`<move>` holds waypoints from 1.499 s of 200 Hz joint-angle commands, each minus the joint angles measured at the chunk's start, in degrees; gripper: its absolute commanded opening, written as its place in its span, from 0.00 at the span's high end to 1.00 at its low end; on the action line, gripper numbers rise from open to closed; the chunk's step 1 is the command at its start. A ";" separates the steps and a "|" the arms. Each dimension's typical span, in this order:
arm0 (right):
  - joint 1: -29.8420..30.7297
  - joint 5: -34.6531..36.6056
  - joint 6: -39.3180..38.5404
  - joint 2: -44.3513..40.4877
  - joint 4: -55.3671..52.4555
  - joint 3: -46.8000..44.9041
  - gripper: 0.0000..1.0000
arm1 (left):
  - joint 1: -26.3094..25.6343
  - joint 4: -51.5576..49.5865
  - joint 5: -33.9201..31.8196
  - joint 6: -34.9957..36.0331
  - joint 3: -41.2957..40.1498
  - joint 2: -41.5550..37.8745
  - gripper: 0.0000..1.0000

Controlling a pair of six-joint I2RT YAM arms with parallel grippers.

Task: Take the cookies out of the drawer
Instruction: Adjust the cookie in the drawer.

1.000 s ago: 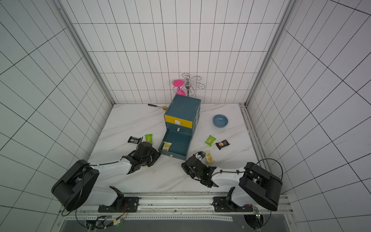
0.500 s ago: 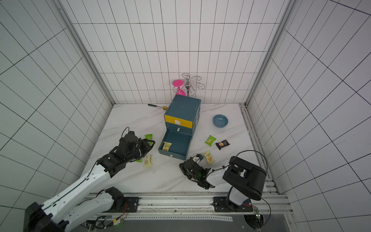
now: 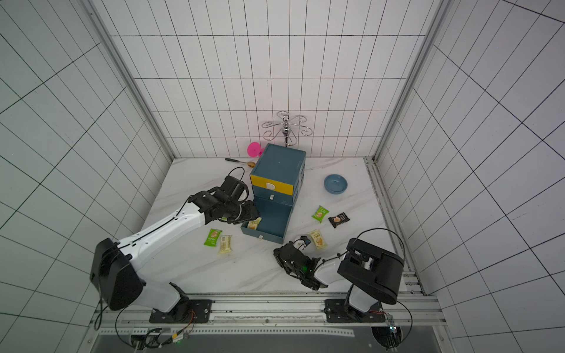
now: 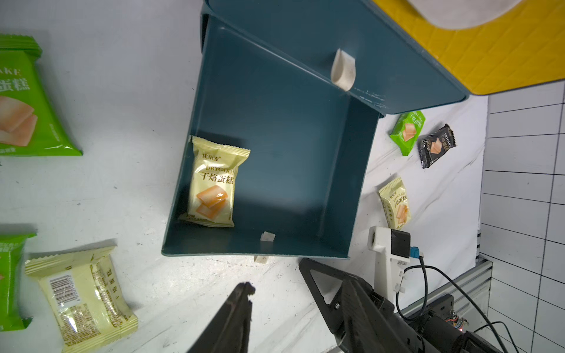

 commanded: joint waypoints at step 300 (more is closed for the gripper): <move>0.65 1.23 1.62 5.76 7.88 -2.55 1.00 | -6.56 -6.25 -19.57 7.28 9.24 33.07 0.36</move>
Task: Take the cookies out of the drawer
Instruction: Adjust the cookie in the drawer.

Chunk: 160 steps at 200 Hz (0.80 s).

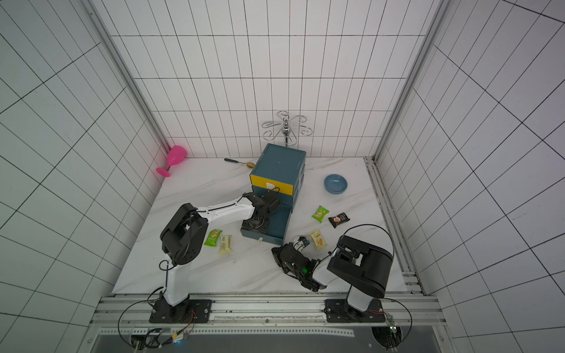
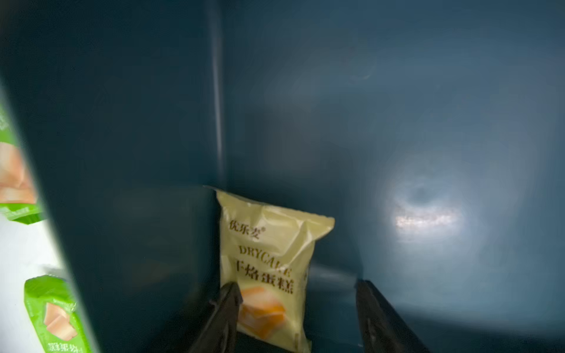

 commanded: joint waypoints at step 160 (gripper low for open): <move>0.41 -0.17 -0.14 2.94 0.58 -1.37 1.00 | -1.18 7.34 6.26 1.28 -2.95 -4.17 0.70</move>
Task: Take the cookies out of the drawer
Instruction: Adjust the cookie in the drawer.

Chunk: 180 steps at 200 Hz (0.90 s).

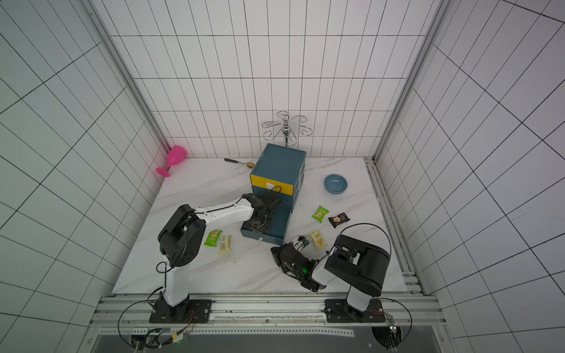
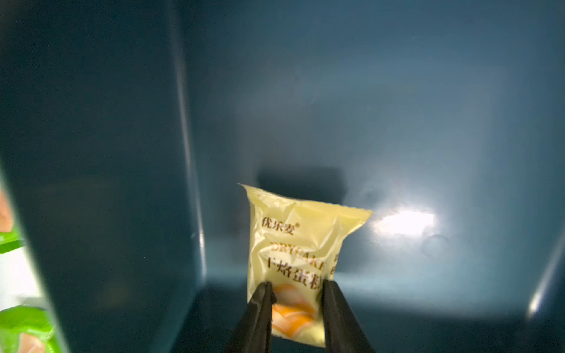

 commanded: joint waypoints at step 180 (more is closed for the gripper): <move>0.41 -0.21 -0.29 1.54 -1.21 -1.66 1.00 | -2.37 -1.14 3.39 1.56 0.81 -3.93 0.31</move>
